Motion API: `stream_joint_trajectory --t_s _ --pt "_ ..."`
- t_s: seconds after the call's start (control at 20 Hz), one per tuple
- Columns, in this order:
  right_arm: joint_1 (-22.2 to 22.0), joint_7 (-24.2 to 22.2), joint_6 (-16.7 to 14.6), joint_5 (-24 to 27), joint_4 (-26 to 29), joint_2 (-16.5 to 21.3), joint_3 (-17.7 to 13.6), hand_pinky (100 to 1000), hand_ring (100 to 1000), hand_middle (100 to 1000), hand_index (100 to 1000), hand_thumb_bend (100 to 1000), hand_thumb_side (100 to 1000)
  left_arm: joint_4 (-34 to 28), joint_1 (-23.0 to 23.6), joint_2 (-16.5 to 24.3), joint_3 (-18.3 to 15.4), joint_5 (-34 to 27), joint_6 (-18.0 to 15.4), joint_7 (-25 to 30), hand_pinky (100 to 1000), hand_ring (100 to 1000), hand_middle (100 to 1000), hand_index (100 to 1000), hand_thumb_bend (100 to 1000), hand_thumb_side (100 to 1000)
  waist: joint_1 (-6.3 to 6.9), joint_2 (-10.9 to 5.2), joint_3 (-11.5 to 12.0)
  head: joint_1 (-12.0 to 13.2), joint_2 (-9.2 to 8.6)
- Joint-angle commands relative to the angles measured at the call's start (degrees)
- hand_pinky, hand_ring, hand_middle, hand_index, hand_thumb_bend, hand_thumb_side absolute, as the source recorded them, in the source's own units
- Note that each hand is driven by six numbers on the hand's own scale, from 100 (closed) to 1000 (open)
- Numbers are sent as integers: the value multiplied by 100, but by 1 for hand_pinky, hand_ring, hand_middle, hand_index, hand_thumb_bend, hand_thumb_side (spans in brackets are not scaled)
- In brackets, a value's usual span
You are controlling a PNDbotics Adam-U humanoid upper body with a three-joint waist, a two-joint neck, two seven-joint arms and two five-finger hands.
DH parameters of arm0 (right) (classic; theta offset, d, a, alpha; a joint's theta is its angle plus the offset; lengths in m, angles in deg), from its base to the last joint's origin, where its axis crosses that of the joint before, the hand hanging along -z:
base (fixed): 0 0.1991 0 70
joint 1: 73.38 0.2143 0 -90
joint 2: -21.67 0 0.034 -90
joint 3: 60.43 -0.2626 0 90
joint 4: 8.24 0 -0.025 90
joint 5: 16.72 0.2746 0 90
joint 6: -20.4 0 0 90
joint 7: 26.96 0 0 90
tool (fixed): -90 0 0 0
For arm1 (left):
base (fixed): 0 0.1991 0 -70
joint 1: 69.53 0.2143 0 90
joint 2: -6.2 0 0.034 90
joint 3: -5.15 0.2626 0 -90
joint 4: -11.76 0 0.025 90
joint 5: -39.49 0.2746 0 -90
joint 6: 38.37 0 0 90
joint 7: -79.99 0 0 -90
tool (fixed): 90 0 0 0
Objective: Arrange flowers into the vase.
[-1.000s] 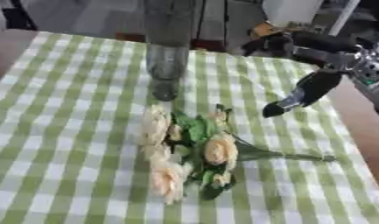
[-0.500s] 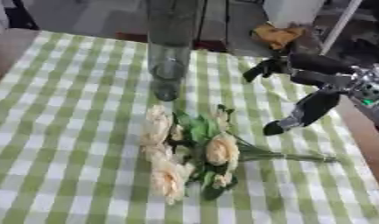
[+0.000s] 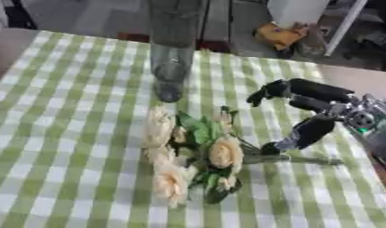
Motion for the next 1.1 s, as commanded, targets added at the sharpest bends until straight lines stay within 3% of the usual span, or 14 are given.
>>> stream_joint_trajectory --t_s 0.05,0.3,0.7,1.1 --pt "-5 129 -57 -258 29 13 18 738 798 689 851 706 628 -81 -66 90 -10 -25 8 8 553 849 922 947 100 854 30 -73 -1 3 -75" --pt "-84 297 -206 -637 -89 -132 145 717 765 685 850 696 582 -81 -62 86 -4 -34 15 14 552 849 922 947 100 853 37 -71 12 -11 -79" --pt "-244 510 -436 -1134 -300 -256 302 755 801 698 857 680 503 -81 -54 81 1 -42 24 19 552 849 919 947 100 853 40 -73 14 -20 -104" --pt "-296 1294 -536 -1587 -478 -433 292 742 777 662 822 614 523 -81 -45 72 7 -51 38 21 551 849 917 944 100 852 53 -86 24 -39 -153"
